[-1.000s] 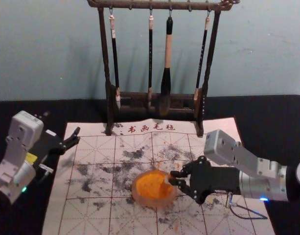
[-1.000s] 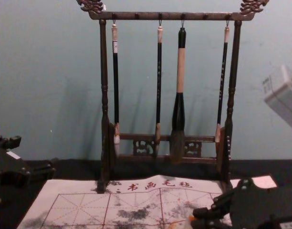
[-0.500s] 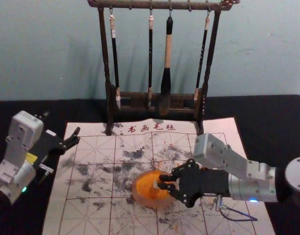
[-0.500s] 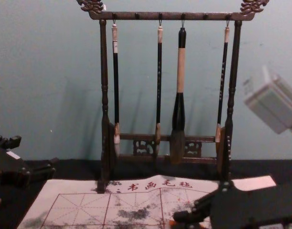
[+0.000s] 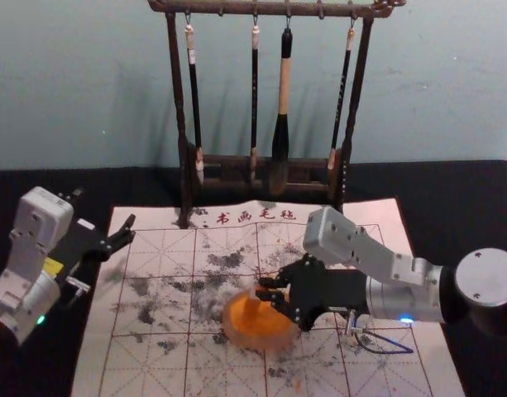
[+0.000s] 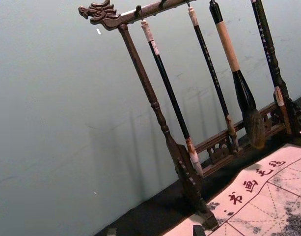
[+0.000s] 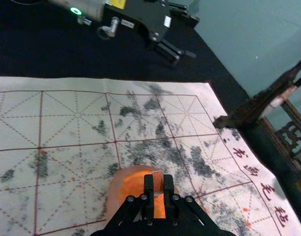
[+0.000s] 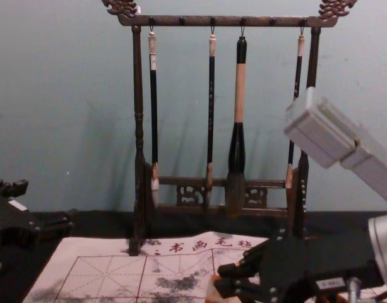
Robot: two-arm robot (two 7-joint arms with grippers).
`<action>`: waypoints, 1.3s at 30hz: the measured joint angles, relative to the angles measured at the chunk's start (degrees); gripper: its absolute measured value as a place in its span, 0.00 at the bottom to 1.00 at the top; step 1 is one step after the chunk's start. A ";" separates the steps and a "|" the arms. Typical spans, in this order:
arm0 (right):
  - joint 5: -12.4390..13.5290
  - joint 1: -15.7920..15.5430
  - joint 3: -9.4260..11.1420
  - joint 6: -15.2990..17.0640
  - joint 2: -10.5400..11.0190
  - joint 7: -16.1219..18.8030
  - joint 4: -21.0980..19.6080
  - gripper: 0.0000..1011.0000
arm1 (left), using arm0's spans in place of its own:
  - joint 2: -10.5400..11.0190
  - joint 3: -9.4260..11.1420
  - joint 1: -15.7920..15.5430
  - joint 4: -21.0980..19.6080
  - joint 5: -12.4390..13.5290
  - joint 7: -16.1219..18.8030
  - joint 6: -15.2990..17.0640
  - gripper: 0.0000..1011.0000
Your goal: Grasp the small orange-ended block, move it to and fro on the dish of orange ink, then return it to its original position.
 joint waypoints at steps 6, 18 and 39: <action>-0.22 0.43 0.21 0.83 -0.07 -0.21 0.68 0.08 | 0.00 0.00 0.00 0.00 0.00 0.00 0.00 0.99; 0.32 -1.18 1.36 2.13 2.77 0.15 -1.85 0.08 | 0.00 0.00 0.00 0.00 0.00 0.00 0.00 0.99; 1.70 -3.19 1.36 2.16 4.99 1.51 -5.65 0.08 | 0.00 0.00 0.00 0.00 0.00 0.00 0.00 0.99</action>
